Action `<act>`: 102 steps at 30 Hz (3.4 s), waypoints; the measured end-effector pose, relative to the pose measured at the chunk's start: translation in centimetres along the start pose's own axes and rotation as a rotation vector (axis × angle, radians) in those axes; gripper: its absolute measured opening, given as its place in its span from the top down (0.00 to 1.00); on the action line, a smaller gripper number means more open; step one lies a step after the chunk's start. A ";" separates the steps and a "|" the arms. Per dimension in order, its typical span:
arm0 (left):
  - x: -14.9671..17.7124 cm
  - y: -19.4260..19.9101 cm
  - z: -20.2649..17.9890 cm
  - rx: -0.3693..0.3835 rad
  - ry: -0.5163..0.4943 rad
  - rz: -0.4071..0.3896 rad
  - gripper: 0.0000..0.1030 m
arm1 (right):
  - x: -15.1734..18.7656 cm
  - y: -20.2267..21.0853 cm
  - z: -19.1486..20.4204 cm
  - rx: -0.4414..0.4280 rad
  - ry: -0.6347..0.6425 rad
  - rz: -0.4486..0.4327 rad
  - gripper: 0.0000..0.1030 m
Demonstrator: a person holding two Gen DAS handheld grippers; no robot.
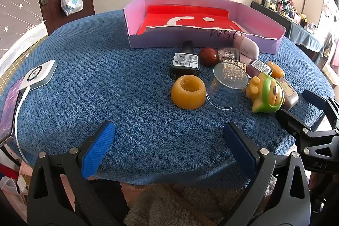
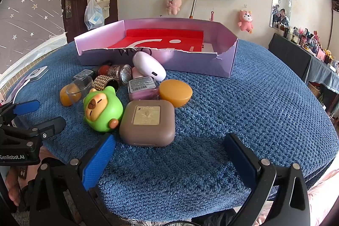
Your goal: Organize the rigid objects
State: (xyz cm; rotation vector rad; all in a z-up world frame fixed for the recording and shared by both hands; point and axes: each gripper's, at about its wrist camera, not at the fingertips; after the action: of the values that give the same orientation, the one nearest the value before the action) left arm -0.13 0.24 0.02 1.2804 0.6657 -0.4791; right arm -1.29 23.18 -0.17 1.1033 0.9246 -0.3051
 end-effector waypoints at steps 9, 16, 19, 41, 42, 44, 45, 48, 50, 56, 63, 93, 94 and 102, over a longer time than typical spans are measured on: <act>0.1 -0.1 0.0 0.000 0.000 -0.001 0.00 | 0.0 0.0 0.0 0.000 0.001 -0.001 0.00; 0.1 -0.1 0.0 0.001 -0.001 -0.001 0.00 | 0.0 -0.1 0.1 0.001 0.001 0.000 0.00; 0.1 -0.1 0.2 0.005 -0.006 -0.001 0.00 | 0.0 0.0 0.1 0.001 0.000 0.000 0.00; -0.1 0.0 0.3 0.039 -0.024 0.024 0.00 | -0.8 -0.4 0.2 -0.053 0.027 0.028 0.09; -0.2 0.0 0.3 0.041 -0.023 0.023 0.00 | -0.9 -0.4 0.1 -0.057 0.025 0.027 0.10; -0.3 0.0 0.3 0.048 -0.018 0.024 0.00 | -1.0 -0.4 0.1 -0.059 0.022 0.024 0.14; -0.4 -0.1 0.3 0.052 -0.016 0.024 0.02 | -1.0 -0.4 0.0 -0.061 0.022 0.023 0.17; -0.8 -0.2 0.2 0.052 -0.021 0.022 0.05 | -1.2 -0.5 0.0 -0.068 0.019 0.020 0.19; -1.0 -0.3 0.0 0.050 -0.030 0.019 0.06 | -1.2 -0.5 0.1 -0.067 0.023 0.017 0.20; -1.8 -0.6 -0.7 0.049 -0.055 0.009 0.13 | -1.5 -0.8 0.2 -0.076 0.025 0.011 0.26; -2.2 -0.6 -1.1 0.065 -0.062 0.008 0.19 | -1.6 -0.8 0.2 -0.091 0.034 0.016 0.35; -3.1 -0.3 -0.3 0.086 -0.030 -0.016 0.65 | -2.8 0.5 -0.5 -0.104 -0.005 -0.040 0.45; -3.1 -0.1 -0.2 0.087 -0.028 -0.021 0.65 | -2.9 0.6 -0.4 -0.109 -0.004 -0.044 0.45; -4.7 1.2 0.5 0.086 -0.018 -0.086 0.65 | -4.7 1.0 0.6 -0.155 0.024 -0.080 0.45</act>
State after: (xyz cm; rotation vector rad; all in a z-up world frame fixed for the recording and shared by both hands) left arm -2.65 -0.14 4.19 1.3302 0.6931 -0.5948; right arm -3.20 22.14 4.12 0.9307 0.9985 -0.2809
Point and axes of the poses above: each gripper's, at about its wrist camera, not at the fingertips, and y roughly against the way its jaws point, z to its left, x to its underside, and after that the axes turned 13 degrees about -x, right-handed
